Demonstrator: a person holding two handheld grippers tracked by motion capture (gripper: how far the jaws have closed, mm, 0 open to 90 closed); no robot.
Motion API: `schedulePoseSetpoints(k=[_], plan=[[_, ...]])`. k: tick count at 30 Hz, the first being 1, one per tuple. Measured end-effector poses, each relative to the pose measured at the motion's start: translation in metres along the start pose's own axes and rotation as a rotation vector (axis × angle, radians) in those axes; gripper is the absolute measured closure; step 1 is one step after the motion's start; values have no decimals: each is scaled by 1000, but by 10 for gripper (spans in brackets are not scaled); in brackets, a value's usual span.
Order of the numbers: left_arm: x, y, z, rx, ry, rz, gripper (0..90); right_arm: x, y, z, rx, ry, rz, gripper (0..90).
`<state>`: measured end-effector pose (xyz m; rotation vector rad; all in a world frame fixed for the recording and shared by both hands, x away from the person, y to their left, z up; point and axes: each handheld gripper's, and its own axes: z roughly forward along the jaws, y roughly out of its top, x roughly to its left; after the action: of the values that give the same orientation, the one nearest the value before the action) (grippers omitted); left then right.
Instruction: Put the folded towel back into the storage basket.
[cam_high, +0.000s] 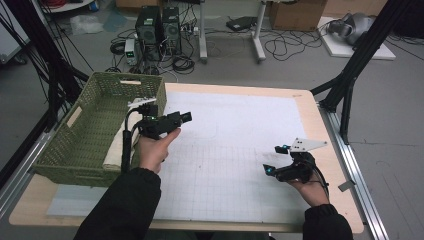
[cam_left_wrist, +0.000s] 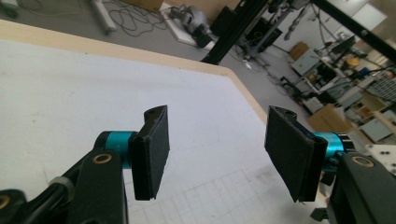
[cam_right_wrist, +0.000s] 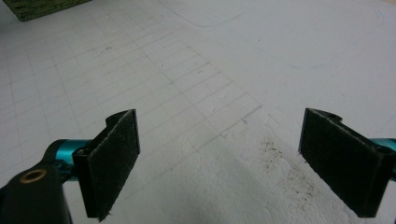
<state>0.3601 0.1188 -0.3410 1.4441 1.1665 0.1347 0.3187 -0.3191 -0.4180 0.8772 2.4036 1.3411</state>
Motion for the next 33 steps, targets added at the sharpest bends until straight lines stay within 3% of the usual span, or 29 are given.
schedulePoseSetpoints(k=[5, 22, 33], plan=[[-3, -4, 2, -3, -2, -2, 404, 0, 0, 0, 0, 0, -4, 119], [-8, -24, 5, 6, 32, 52, 403, 0, 1, -2, -6, 3, -5, 118], [-15, -37, 3, -19, 60, 86, 404, 1, 2, -4, -8, 2, -8, 119]])
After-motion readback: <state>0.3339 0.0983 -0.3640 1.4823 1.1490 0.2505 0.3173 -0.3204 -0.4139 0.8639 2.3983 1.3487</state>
